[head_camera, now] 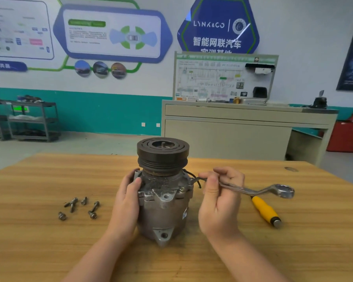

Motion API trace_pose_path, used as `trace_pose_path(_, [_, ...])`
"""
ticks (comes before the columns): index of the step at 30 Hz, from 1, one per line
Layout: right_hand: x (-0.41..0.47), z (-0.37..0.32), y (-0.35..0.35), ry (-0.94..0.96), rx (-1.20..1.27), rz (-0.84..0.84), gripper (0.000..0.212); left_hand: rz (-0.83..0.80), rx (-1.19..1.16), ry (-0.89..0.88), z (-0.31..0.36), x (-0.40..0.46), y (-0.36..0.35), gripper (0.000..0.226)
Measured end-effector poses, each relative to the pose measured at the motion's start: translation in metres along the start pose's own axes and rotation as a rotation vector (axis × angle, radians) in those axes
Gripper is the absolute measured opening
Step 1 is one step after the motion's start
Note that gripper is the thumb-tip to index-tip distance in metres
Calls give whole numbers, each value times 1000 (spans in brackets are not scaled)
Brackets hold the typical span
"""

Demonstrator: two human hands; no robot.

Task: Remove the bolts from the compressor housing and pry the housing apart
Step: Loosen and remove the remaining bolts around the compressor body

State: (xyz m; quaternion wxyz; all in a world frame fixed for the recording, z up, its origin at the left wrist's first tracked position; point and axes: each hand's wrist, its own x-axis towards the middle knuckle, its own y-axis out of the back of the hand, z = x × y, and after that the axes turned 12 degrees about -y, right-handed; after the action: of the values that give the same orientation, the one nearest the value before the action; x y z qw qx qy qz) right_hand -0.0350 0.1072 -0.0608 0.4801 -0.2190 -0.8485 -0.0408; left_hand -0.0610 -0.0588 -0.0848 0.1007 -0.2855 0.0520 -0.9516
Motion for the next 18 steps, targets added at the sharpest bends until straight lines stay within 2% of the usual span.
trace_pose_path(1, [0,1,-5,65,-39,1,24,-5,-13,9,1,2,1,24])
trace_pose_path(4, [7,-1,-15,197,-120,54,27,15,-57,76,0,8,2,25])
trace_pose_path(7, [8,-2,-19,61,38,170,10,25,-85,115,0,8,3,23])
trace_pose_path(9, [10,-1,-15,-138,290,256,11,12,-92,129,2,6,3,25])
trace_pose_path(11, [24,4,-9,-490,519,304,16,8,-98,141,4,5,4,28])
trace_pose_path(13, [43,16,-2,-887,667,227,19,2,-93,138,4,4,4,28])
trace_pose_path(15, [58,25,1,-1186,725,35,21,-11,-79,126,5,4,4,29])
trace_pose_path(16, [60,28,1,-1262,747,-42,21,-15,-74,125,5,4,5,30])
trace_pose_path(18, [60,31,1,-1290,830,-78,22,-27,-67,132,3,4,6,27])
